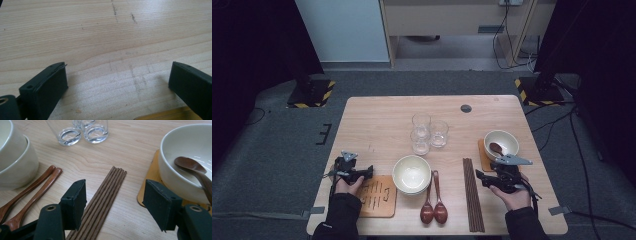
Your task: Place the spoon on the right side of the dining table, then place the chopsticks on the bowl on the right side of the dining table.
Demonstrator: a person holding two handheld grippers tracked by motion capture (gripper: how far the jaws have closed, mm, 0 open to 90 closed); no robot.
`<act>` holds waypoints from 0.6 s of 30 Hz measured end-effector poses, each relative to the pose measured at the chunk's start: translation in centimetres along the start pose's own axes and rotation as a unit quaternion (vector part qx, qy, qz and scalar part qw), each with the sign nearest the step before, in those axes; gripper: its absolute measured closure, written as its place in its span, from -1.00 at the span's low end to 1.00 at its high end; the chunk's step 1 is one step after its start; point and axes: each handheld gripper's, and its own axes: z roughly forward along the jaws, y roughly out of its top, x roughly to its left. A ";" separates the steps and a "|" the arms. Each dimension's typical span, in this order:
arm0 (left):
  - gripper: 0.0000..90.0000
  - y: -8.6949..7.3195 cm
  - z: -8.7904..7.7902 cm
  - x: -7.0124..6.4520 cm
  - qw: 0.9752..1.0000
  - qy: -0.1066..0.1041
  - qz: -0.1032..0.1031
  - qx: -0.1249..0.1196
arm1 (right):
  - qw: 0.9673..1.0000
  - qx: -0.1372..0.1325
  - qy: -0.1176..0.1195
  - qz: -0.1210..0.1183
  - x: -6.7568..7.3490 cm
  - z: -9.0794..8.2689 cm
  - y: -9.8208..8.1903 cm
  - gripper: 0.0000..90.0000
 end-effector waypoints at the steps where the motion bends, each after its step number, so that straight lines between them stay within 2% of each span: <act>1: -0.98 0.0 0.0 0.0 1.000 0.000 0.000 0.000 | 1.000 0.000 0.001 -0.001 0.1 0.0 0.0 -0.22; 9: -0.99 0.0 0.0 0.0 1.000 0.000 0.000 0.000 | 1.000 0.007 0.002 -0.004 0.7 0.3 -0.8 -0.20; 18: -0.99 0.0 0.0 0.0 1.000 0.000 0.000 0.000 | 1.000 0.029 -0.004 -0.007 1.0 0.9 -1.9 -0.03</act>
